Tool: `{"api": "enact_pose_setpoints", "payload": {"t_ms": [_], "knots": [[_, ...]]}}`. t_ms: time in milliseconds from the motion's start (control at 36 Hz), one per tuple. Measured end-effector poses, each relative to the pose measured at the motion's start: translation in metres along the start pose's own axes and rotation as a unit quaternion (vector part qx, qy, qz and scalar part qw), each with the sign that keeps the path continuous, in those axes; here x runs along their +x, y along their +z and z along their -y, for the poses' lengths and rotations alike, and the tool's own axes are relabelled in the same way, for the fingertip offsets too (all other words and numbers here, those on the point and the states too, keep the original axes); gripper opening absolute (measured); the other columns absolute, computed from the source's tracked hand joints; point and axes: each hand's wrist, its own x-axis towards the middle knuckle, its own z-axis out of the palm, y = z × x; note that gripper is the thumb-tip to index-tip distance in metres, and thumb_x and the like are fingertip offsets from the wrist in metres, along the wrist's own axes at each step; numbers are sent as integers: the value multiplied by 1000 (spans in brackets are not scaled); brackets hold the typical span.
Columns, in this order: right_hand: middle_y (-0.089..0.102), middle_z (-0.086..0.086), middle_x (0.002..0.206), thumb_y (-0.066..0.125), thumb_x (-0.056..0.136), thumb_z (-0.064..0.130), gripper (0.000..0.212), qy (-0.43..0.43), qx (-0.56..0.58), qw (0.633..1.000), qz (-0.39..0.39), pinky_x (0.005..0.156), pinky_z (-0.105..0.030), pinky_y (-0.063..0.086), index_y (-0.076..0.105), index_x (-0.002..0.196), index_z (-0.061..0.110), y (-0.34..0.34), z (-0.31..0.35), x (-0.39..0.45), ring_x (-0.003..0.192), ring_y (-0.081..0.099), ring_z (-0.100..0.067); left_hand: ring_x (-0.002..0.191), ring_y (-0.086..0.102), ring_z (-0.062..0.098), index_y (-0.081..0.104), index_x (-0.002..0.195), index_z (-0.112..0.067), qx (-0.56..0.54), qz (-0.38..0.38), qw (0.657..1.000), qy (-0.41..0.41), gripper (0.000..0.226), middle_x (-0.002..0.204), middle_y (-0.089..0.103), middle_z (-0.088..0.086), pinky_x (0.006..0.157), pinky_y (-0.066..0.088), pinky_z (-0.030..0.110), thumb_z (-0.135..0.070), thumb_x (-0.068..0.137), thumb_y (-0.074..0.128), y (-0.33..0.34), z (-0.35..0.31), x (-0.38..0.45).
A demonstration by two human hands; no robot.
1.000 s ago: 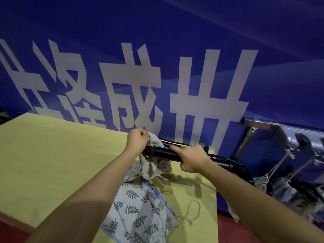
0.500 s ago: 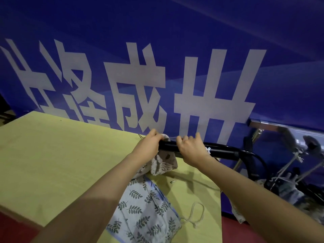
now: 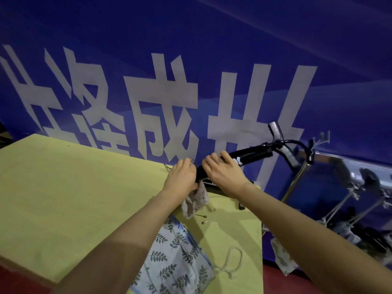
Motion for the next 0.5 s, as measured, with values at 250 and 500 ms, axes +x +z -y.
{"api": "enact_pose_setpoints", "payload": {"t_ms": [250,500], "knots": [[59,-5,88,47,85,23,18,114,195,969,-103,69,-32,28,47,100,13,12,12,-19,78,39,-22,113,44,27,51,116,-3,-90,-53,993,-52,41,117,49,11,93,36,32,-34,90,56,5,17,-6],[60,5,92,54,89,49,33,221,529,782,246,68,-32,45,58,98,17,9,50,-11,80,56,-14,98,45,24,56,103,-3,-236,-109,961,-91,35,100,49,9,83,39,33,-37,91,56,1,15,-5]]}}
